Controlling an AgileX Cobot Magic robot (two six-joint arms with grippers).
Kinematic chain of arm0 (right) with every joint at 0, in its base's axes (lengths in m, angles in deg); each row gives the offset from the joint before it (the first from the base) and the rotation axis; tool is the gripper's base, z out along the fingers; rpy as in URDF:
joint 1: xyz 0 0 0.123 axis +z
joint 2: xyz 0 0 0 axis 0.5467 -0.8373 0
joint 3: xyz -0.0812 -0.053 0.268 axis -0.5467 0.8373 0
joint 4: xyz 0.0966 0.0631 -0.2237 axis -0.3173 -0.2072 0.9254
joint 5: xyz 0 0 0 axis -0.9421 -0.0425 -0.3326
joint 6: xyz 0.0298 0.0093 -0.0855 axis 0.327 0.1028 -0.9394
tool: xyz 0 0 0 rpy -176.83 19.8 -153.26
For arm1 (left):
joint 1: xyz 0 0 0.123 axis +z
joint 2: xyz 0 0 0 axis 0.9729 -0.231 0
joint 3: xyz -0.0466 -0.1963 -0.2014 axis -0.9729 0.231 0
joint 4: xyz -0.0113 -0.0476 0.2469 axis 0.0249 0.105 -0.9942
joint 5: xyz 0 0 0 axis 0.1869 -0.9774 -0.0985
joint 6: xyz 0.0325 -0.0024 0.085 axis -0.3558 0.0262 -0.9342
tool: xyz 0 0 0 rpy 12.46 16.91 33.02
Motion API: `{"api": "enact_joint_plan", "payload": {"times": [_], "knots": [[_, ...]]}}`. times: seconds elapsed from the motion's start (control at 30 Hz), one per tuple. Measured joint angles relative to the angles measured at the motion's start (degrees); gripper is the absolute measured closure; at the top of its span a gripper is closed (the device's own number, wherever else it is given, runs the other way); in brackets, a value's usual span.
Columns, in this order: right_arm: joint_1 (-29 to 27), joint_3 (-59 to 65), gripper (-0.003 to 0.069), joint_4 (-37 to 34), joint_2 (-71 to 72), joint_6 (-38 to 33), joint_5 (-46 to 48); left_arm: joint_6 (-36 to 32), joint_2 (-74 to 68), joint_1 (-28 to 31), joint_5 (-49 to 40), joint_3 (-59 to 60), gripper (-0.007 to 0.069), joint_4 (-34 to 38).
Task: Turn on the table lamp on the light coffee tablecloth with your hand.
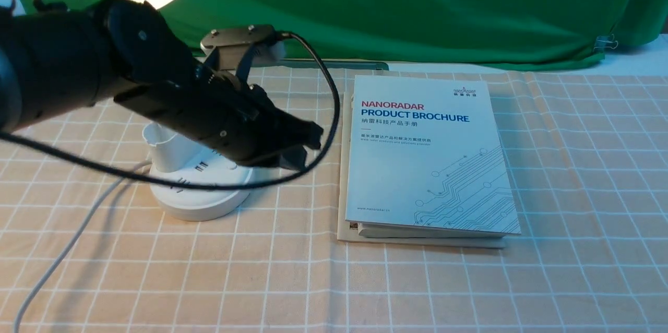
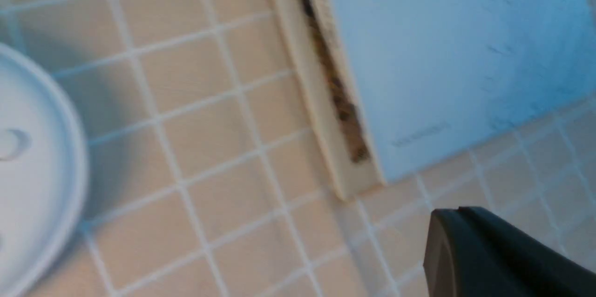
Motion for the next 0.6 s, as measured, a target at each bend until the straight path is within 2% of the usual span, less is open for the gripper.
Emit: {"api": "enact_joint_plan", "payload": {"times": [0.17, 0.37, 0.6], "knots": [[0.0, 0.0, 0.0418, 0.0, 0.0, 0.0, 0.0, -7.0, 14.1, -5.1, 5.1, 9.7, 0.0624, 5.4], [0.0, 0.0, 0.0418, 0.1, 0.0, 0.0, 0.0, -7.5, 27.7, -7.1, 11.4, 16.0, 0.0624, 5.5], [0.0, 0.0, 0.0418, 0.1, 0.0, 0.0, 0.0, -7.5, 35.6, -7.2, 12.4, 18.0, 0.0624, 2.9]]}}
